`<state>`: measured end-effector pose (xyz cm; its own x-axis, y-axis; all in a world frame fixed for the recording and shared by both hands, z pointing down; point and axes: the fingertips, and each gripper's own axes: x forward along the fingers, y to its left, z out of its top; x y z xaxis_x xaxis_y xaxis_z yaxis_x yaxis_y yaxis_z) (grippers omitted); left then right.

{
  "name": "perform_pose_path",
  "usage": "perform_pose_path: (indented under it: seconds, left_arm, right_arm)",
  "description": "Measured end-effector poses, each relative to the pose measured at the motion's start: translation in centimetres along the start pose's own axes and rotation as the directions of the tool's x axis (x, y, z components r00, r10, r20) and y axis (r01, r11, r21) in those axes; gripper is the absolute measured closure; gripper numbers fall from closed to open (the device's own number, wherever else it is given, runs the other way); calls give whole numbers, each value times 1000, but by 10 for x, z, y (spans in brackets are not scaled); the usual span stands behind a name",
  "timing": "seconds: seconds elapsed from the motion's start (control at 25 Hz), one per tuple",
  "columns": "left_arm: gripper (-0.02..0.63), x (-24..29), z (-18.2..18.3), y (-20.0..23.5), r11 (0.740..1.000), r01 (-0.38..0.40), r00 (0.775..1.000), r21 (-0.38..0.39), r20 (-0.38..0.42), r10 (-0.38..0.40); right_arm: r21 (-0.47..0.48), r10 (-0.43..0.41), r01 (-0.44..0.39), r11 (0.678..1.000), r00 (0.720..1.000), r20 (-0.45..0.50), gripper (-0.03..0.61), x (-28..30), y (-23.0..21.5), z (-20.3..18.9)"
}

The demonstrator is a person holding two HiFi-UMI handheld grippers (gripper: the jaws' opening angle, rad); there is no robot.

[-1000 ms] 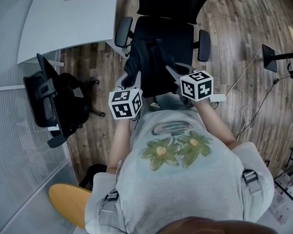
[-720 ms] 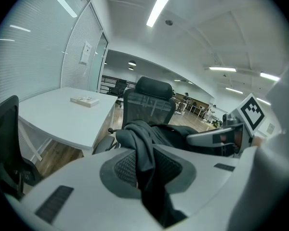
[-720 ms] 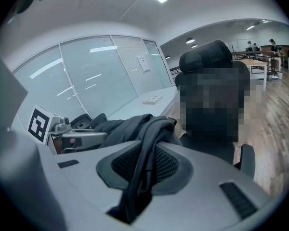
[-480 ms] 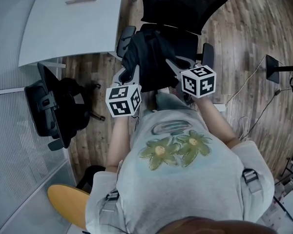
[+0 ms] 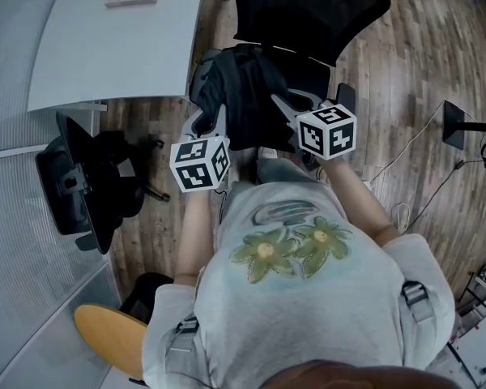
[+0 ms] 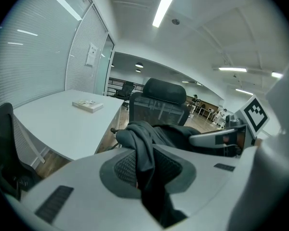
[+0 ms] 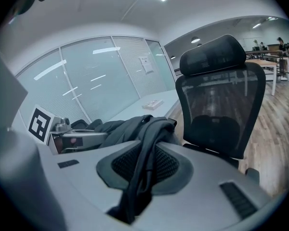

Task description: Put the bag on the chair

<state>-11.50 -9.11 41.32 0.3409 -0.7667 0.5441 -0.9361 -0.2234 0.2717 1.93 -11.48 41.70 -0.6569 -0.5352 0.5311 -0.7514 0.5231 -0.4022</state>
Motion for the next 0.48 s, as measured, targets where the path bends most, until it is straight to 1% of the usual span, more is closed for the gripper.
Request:
perform_pose_path:
  seconds: [0.24,0.48]
  left_arm:
    - [541,19,-6,3,1000,-30,999,-7,-32,30]
    - [541,34,-19,7,999,-45,996,-21,-73,43]
  right_arm:
    - [-3,15,-15,1000,999,-32,505,14,-18,-1]
    - [-1,17,-17,1000,997,-73,505,28,-32,-12]
